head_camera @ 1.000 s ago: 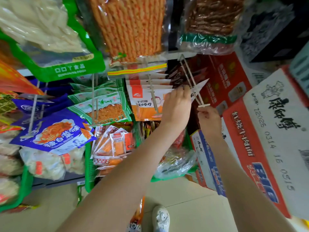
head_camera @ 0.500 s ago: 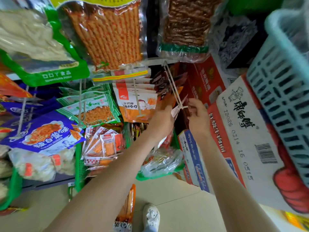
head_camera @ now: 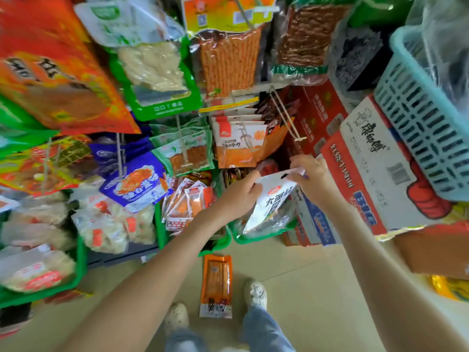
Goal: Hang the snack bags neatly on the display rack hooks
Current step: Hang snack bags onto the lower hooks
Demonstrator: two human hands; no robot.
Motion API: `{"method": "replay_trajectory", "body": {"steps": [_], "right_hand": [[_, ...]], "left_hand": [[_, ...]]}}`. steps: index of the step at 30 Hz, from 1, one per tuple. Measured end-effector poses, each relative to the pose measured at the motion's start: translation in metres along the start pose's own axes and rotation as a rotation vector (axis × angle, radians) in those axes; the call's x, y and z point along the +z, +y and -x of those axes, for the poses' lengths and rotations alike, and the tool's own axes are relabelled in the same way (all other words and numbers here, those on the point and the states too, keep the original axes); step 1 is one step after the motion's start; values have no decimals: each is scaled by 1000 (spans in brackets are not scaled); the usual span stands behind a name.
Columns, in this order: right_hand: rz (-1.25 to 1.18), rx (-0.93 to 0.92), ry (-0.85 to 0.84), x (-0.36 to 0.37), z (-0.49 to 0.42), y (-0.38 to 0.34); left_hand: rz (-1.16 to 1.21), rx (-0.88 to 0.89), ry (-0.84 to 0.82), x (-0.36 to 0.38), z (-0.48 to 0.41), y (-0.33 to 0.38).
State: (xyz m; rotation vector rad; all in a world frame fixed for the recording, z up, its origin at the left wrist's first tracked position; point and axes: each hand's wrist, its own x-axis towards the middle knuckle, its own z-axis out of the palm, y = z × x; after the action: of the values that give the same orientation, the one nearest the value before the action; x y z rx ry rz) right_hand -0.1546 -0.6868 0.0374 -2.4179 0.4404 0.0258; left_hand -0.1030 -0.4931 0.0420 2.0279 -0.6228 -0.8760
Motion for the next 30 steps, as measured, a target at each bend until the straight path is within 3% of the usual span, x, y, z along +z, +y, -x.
{"method": "replay_trajectory", "body": {"steps": [3,7,11,15,20,26,30], "right_hand": [[35,-38,-92,3,31,-51],[33,-116,-34,29,77,-132],[127,-349,-77,59,103,-204],[155,-471,-50,70,115,-258],[185,-584,-108,73,132,-318],[234,-951,14,96,162,-391],[255,-1041,69,132,182,-448]], "left_hand": [[-66,66,113,-30,50,-8],[-460,158,314,-76,118,-18],[-700,316,333,-110,175,-21],[-563,123,372,-140,219,-22],[-592,54,531,-166,279,-12],[-584,-136,769,-184,367,-21],[-567,-215,880,-205,427,-44]]}}
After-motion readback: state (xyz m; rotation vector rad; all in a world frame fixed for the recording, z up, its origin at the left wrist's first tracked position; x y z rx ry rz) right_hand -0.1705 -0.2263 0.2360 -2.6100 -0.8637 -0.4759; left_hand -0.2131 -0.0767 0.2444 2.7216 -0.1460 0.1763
